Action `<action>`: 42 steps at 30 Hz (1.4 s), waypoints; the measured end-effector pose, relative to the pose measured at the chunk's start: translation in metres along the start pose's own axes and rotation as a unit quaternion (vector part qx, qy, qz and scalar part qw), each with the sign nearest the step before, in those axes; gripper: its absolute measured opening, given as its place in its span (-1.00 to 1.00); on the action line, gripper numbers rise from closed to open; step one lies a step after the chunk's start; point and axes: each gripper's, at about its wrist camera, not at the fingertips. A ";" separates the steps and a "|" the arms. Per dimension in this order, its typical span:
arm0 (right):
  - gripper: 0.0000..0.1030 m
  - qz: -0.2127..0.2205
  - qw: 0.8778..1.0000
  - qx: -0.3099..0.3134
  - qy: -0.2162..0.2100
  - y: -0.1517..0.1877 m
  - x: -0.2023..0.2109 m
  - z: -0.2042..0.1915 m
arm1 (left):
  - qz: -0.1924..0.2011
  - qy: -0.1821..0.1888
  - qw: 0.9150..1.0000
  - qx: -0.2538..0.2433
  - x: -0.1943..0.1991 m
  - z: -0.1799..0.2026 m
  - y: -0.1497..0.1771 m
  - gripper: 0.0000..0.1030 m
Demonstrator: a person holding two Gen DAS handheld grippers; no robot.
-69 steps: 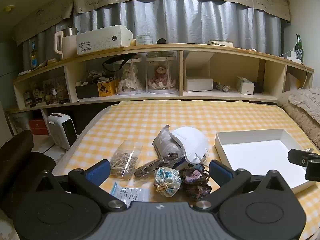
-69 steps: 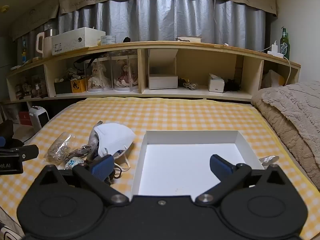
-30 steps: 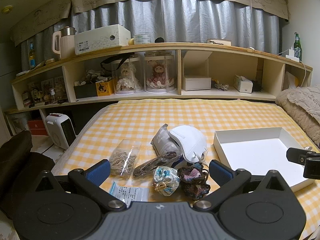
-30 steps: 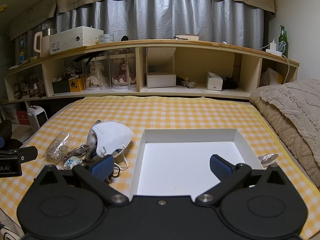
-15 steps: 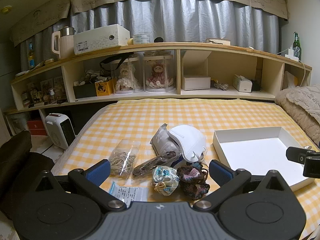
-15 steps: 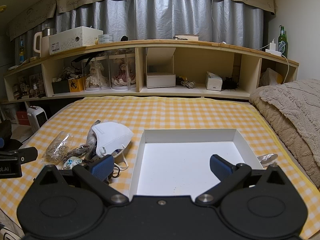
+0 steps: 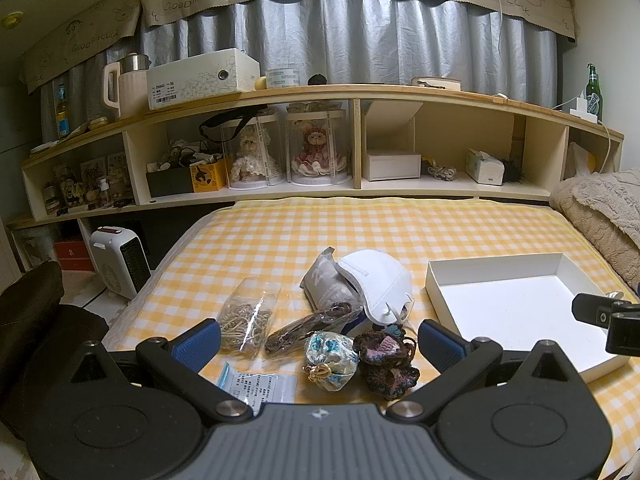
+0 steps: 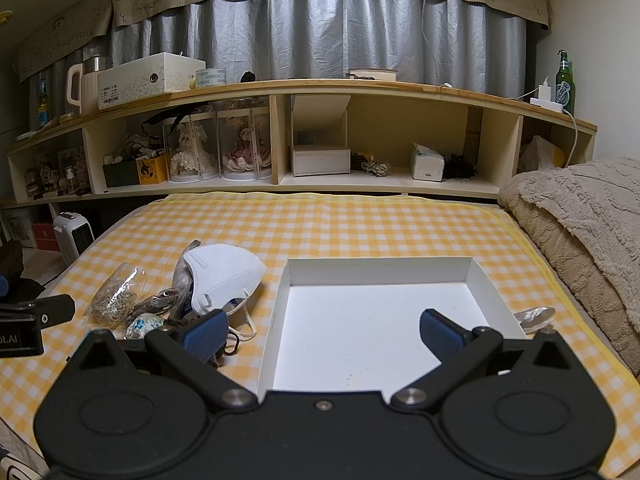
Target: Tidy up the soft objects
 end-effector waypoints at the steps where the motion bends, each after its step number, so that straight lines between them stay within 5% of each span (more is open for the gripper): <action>1: 1.00 0.000 1.000 0.000 0.000 0.000 0.000 0.000 | 0.000 0.000 1.000 0.000 0.000 0.000 0.000 1.00; 35: 1.00 0.007 1.000 0.006 -0.007 -0.002 0.001 -0.002 | -0.005 -0.007 1.000 0.013 -0.003 -0.008 -0.002 1.00; 42: 1.00 0.028 0.998 0.019 -0.046 -0.004 0.002 -0.007 | 0.002 -0.019 0.999 0.050 -0.014 -0.026 -0.012 1.00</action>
Point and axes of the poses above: each gripper's, at about its wrist camera, not at the fingertips, and x roughly against the way its jaws point, z to its right, y to its underside, and after that the axes turned 6 degrees about -x, right-handed
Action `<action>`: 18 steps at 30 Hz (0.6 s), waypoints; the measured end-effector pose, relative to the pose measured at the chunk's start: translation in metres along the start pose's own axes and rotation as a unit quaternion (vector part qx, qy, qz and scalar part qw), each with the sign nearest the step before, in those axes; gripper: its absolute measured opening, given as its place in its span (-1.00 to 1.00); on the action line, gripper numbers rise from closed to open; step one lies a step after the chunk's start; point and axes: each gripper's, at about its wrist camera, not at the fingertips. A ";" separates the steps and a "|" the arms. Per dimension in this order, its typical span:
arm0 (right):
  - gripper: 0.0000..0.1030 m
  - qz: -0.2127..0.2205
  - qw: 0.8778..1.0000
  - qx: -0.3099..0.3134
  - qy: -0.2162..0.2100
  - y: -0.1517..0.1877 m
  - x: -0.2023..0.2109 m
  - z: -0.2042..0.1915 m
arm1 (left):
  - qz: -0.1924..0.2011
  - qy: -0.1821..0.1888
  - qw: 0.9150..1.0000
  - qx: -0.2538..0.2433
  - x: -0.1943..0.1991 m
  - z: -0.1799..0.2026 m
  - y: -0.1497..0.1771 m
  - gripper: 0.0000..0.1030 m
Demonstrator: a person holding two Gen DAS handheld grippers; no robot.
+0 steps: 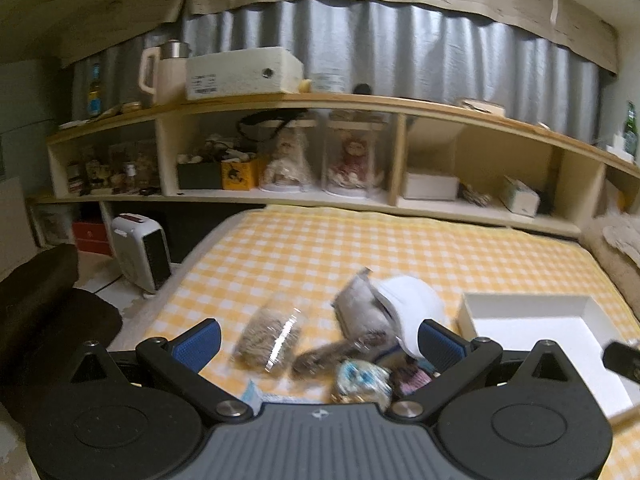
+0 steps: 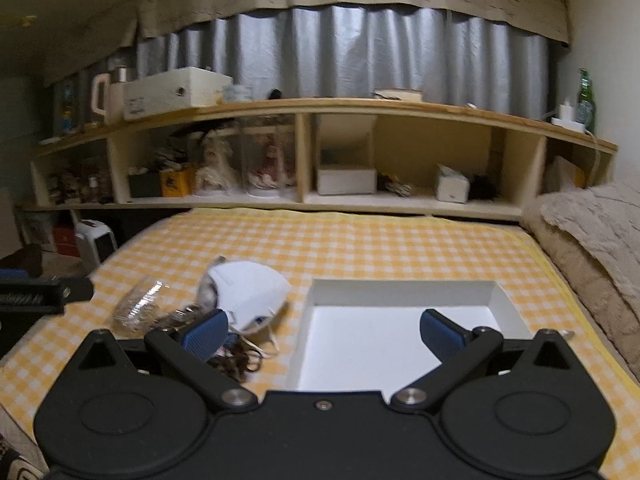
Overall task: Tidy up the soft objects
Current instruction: 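Grasp the blue-silver pouch with left tool while right tool grasps the brown crocheted pouch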
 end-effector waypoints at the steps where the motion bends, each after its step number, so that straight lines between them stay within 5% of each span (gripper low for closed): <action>1: 1.00 0.000 1.000 0.002 -0.011 -0.001 -0.002 -0.001 | 0.002 -0.006 1.000 0.004 -0.002 -0.004 -0.002 1.00; 8: 1.00 -0.008 0.999 0.003 -0.037 -0.017 -0.032 -0.005 | -0.007 -0.028 0.999 0.024 -0.032 -0.025 -0.015 1.00; 18: 1.00 -0.053 0.996 0.002 -0.065 -0.034 -0.106 -0.016 | -0.091 0.035 0.995 -0.017 -0.086 -0.024 -0.008 1.00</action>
Point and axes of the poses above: each gripper's, at about its wrist camera, not at the fingertips, and x roughly against the way its jaws point, z to its right, y to its underside, and after that the axes turned 6 degrees about -x, right-handed
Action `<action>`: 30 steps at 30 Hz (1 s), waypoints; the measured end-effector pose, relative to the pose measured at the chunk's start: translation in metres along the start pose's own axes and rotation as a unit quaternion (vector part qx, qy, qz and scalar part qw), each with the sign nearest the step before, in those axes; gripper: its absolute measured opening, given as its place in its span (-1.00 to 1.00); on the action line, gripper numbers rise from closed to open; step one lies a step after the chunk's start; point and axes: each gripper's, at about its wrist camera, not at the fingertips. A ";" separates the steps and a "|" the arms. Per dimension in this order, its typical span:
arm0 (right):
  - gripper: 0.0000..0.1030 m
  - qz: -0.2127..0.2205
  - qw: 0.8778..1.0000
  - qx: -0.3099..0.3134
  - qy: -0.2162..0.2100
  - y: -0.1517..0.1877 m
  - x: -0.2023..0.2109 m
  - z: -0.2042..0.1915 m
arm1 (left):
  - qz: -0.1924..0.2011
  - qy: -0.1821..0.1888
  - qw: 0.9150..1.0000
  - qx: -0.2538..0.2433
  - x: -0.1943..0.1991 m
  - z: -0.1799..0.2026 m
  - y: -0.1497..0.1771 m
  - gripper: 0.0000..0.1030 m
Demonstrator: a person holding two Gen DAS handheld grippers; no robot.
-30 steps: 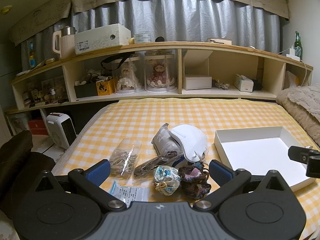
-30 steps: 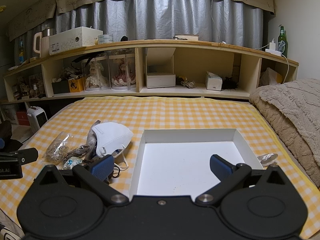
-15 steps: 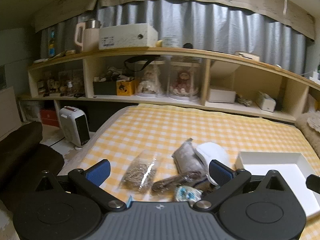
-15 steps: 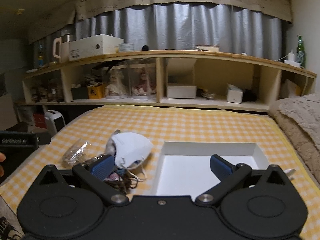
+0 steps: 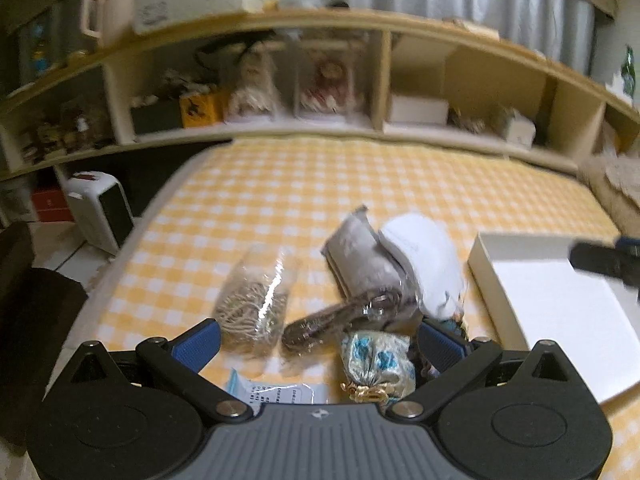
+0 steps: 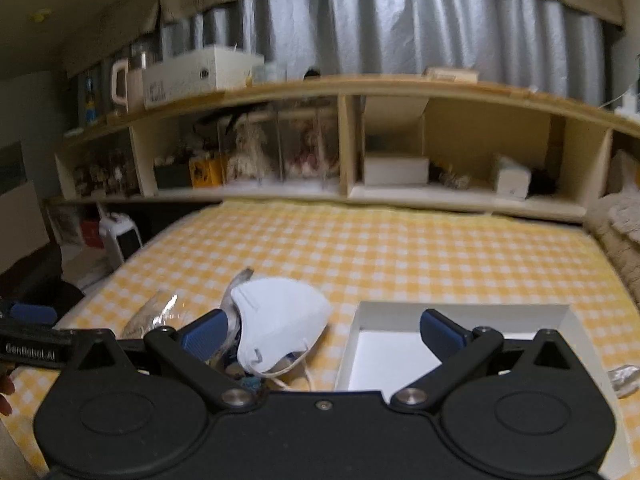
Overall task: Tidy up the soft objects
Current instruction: 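Grasp the blue-silver pouch with left tool while right tool grasps the brown crocheted pouch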
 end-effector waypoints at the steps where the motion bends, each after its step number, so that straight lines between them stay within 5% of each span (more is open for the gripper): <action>1: 1.00 -0.011 1.000 -0.009 -0.014 -0.001 -0.008 0.001 | -0.006 0.004 1.000 -0.007 -0.006 0.001 0.000 1.00; 4: 0.99 -0.048 0.996 -0.051 -0.049 -0.002 -0.033 0.005 | -0.032 0.022 0.999 -0.019 -0.026 0.000 -0.001 0.95; 6: 0.95 -0.075 0.992 -0.074 -0.072 -0.001 -0.048 0.006 | -0.046 0.036 0.998 -0.009 -0.038 -0.004 0.000 0.72; 14: 0.13 -0.204 0.955 -0.174 -0.125 0.025 -0.113 0.001 | -0.099 0.107 0.989 0.033 -0.080 -0.008 0.003 0.49; 20: 0.09 -0.275 0.939 -0.166 -0.121 0.050 -0.134 -0.010 | -0.136 0.130 0.981 0.042 -0.101 -0.005 0.010 0.45; 25: 0.08 -0.293 0.936 -0.152 -0.119 0.058 -0.143 -0.017 | -0.160 0.128 0.978 0.047 -0.114 -0.006 0.014 0.38; 30: -0.06 -0.306 0.932 -0.143 -0.129 0.065 -0.148 -0.015 | -0.165 0.145 0.973 0.069 -0.123 -0.007 0.015 -0.15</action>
Point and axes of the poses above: each gripper's, at about its wrist camera, not at the fingertips, and x roughly against the way its jaws point, z to its right, y to its underside, and after that the axes turned 6 degrees about -x, right-handed
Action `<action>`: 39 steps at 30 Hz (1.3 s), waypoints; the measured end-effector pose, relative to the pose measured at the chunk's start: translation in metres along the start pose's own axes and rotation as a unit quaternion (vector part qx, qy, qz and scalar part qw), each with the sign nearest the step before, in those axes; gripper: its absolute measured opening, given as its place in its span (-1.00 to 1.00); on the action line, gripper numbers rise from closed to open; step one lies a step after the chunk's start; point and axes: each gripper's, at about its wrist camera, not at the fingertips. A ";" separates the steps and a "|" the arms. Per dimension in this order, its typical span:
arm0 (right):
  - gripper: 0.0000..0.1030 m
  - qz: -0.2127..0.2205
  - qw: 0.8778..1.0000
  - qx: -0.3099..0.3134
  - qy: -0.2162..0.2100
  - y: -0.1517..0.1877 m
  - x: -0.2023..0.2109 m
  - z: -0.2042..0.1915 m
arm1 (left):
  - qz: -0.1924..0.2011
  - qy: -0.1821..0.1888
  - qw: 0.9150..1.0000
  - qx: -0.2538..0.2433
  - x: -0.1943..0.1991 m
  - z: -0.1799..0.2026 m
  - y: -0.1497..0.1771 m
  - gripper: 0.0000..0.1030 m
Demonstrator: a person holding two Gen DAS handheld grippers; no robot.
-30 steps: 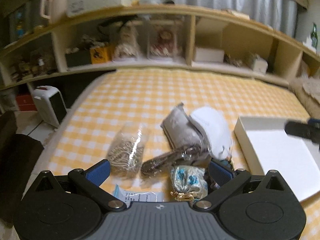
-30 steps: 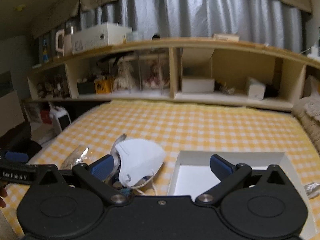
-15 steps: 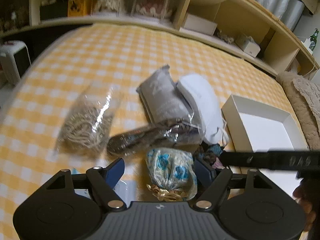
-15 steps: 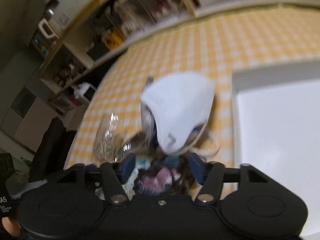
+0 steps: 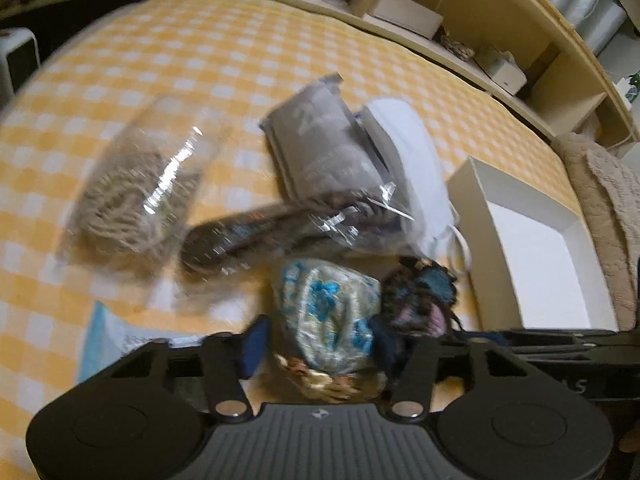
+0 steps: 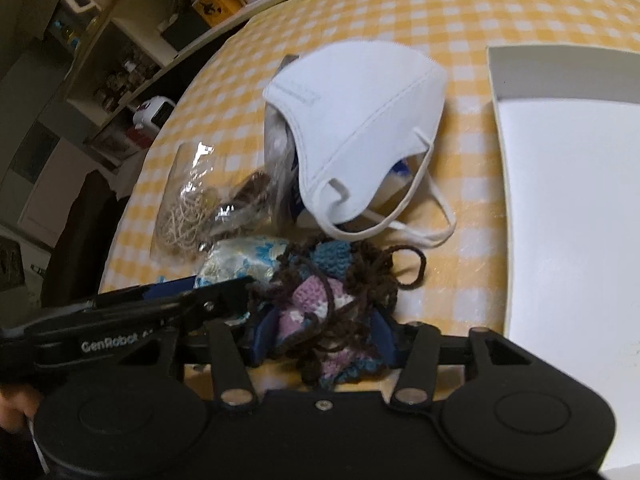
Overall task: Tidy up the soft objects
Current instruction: 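Grasp the blue-silver pouch with left tool while right tool grasps the brown crocheted pouch, then carry both pouches into the white box and open both tools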
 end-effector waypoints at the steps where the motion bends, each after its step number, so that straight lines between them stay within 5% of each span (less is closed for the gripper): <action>1: -0.14 -0.001 1.000 0.004 -0.002 0.000 0.000 -0.001 | -0.004 0.008 1.000 0.003 -0.001 0.001 0.001 -0.17; 7: -0.44 0.010 0.999 0.043 -0.011 0.005 0.009 -0.007 | -0.008 0.012 1.000 -0.007 0.003 0.009 0.004 -0.29; 13: -0.49 0.034 0.996 0.074 -0.029 0.014 0.036 -0.017 | 0.018 -0.005 1.000 -0.014 0.030 0.017 0.012 -0.29; 18: -0.49 0.084 0.991 0.083 -0.058 0.020 0.078 -0.023 | 0.075 0.000 0.997 -0.012 0.069 0.024 0.015 -0.29; 27: -0.49 0.205 0.971 0.087 -0.083 0.013 0.153 -0.019 | 0.206 0.000 0.978 -0.032 0.129 0.060 -0.004 -0.29; 39: -0.49 0.318 0.945 0.060 -0.040 -0.010 0.202 0.027 | 0.248 0.022 0.965 -0.078 0.124 0.116 -0.041 -0.28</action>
Point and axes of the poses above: each gripper's, at about its wrist camera, not at the fingertips, and x roughly against the way its jaws point, z to its right, y to its underside, and after that the axes turned 6 degrees about -x, right-handed
